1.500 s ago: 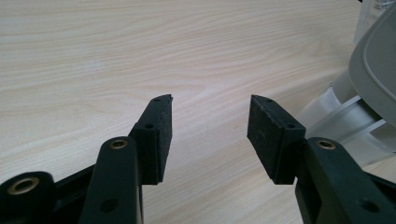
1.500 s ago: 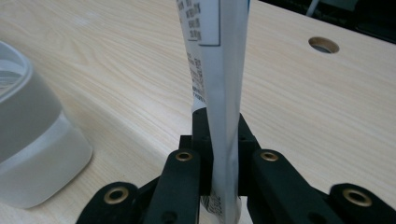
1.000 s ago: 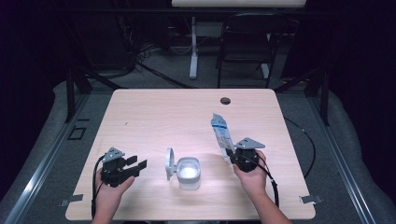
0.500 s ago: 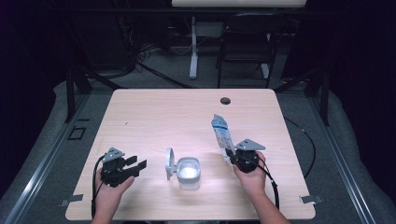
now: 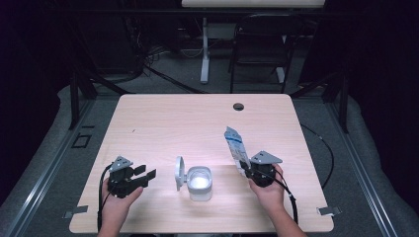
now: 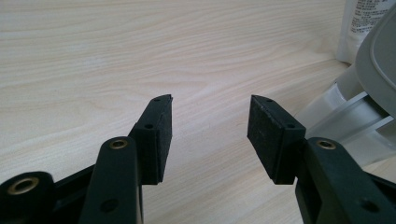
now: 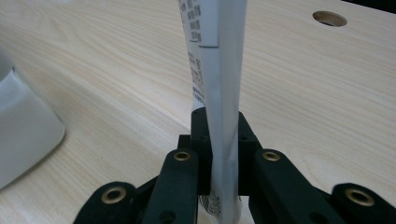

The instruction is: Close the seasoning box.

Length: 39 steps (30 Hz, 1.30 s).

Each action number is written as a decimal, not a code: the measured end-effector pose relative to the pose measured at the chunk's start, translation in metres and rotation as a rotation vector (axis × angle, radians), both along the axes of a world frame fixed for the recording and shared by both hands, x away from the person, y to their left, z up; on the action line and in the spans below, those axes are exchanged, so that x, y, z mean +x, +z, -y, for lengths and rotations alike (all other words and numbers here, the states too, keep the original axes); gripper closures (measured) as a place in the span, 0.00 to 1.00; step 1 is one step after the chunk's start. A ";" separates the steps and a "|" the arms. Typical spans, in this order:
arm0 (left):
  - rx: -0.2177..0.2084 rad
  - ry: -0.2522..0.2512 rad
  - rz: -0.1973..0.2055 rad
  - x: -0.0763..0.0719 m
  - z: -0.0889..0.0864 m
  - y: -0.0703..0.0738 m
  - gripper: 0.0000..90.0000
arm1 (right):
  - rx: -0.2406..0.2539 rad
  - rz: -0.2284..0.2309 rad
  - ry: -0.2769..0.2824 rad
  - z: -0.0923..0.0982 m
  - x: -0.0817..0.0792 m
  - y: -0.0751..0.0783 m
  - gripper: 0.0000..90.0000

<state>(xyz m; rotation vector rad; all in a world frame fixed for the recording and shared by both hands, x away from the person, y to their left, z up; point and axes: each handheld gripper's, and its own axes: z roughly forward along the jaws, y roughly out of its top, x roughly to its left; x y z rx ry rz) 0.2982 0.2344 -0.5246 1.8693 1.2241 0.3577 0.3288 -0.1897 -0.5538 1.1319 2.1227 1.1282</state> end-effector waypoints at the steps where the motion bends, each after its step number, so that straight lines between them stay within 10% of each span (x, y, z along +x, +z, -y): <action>1: -0.002 0.001 0.001 0.000 0.000 0.000 0.56 | -0.008 0.000 0.000 0.001 -0.001 0.000 0.93; 39: -0.003 -0.003 0.000 -0.001 0.000 0.002 0.56 | -0.013 -0.026 -0.038 0.007 -0.003 -0.008 0.89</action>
